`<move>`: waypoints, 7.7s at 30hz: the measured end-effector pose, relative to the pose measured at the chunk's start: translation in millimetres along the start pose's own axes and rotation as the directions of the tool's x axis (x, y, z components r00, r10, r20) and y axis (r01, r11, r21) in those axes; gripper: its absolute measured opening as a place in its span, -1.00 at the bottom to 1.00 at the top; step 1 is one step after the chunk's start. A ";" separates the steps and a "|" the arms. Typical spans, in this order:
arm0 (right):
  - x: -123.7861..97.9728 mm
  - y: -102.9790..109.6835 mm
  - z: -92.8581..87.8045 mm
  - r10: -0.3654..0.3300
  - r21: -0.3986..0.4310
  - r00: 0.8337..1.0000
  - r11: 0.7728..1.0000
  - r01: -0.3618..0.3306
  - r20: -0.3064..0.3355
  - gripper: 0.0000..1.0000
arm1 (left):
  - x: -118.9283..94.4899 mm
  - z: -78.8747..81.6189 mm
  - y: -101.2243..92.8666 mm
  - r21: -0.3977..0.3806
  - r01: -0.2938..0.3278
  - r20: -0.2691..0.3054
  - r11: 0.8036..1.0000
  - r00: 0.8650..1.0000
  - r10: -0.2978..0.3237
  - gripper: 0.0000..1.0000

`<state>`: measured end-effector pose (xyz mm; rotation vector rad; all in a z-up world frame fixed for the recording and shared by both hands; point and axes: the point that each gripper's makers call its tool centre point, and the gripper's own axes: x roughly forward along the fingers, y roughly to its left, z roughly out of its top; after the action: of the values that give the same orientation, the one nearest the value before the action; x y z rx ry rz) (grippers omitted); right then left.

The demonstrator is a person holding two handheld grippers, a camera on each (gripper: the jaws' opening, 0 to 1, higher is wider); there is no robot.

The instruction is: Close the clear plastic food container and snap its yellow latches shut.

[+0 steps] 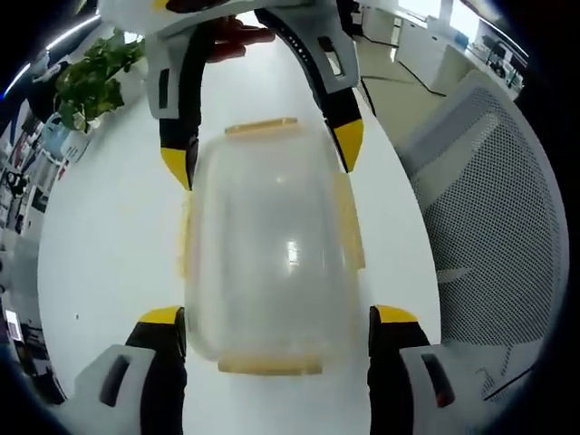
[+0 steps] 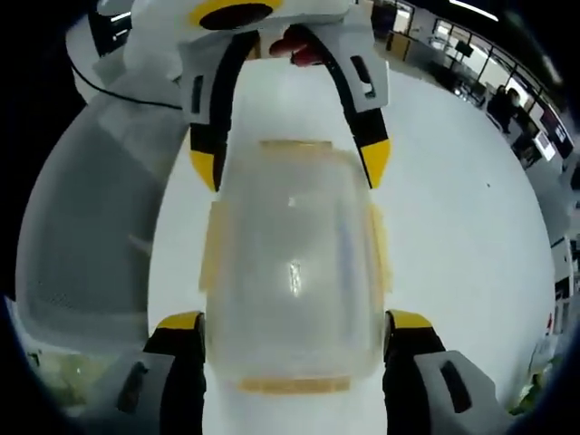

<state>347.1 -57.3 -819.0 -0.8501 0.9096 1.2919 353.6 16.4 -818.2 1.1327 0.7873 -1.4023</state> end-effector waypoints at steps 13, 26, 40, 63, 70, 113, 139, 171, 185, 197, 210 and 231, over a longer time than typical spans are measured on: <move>1.7 0.9 0.0 0.008 0.013 1.000 1.000 -0.008 0.011 0.62 | 4.2 -2.0 1.7 -0.027 0.000 -0.022 1.000 1.000 -0.001 0.63; 2.9 0.9 0.2 0.011 0.008 1.000 1.000 -0.011 0.020 0.62 | 6.2 -3.0 2.0 -0.034 -0.015 -0.040 0.999 0.999 0.013 0.62; 3.8 1.7 1.5 0.018 0.002 1.000 1.000 -0.018 0.022 0.63 | 5.4 -4.3 0.9 -0.044 -0.018 -0.046 0.999 0.999 0.016 0.61; 24.4 7.3 48.4 0.039 -0.047 0.999 0.998 -0.037 0.034 0.64 | -12.0 -51.5 -13.0 -0.087 -0.037 -0.084 0.995 0.996 0.030 0.62; 32.9 8.2 66.9 0.039 -0.047 0.998 0.998 -0.037 0.042 0.64 | -18.6 -71.0 -14.9 -0.085 -0.036 -0.100 0.996 0.995 0.028 0.62; 53.2 8.8 109.2 0.052 -0.059 0.998 0.997 -0.050 0.028 0.66 | -32.8 -114.9 -19.6 -0.102 -0.033 -0.094 0.994 0.995 0.023 0.64; 56.8 -18.9 113.5 0.053 -0.040 0.998 0.998 -0.051 0.034 0.67 | -29.7 -123.6 8.5 -0.096 -0.029 -0.096 0.995 0.995 0.020 0.67; 59.9 -71.8 118.1 0.050 -0.032 0.998 0.998 -0.049 0.028 0.68 | -26.2 -134.1 61.1 -0.095 -0.034 -0.082 0.995 0.996 0.026 0.68; 59.7 -76.5 119.0 0.048 -0.031 0.998 0.998 -0.047 0.027 0.68 | -26.0 -135.9 66.0 -0.093 -0.036 -0.084 0.995 0.996 0.028 0.70; 59.0 -76.5 119.0 0.048 -0.036 0.998 0.998 -0.047 0.027 0.69 | -26.1 -136.0 66.0 -0.092 -0.035 -0.086 0.995 0.996 0.027 0.72; 57.1 -76.5 120.3 0.045 -0.035 0.998 0.998 -0.043 0.053 0.70 | -24.4 -140.6 63.1 -0.039 -0.042 -0.116 0.998 0.993 0.037 0.78; 49.8 -77.4 116.3 0.003 0.056 0.986 0.998 -0.013 0.164 0.99 | -26.1 -141.3 61.1 -0.116 -0.048 -0.075 0.992 0.996 0.039 0.97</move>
<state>435.8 61.5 -815.2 -0.6858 0.8157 1.3165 439.6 146.1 -830.4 1.1076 0.8803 -1.2680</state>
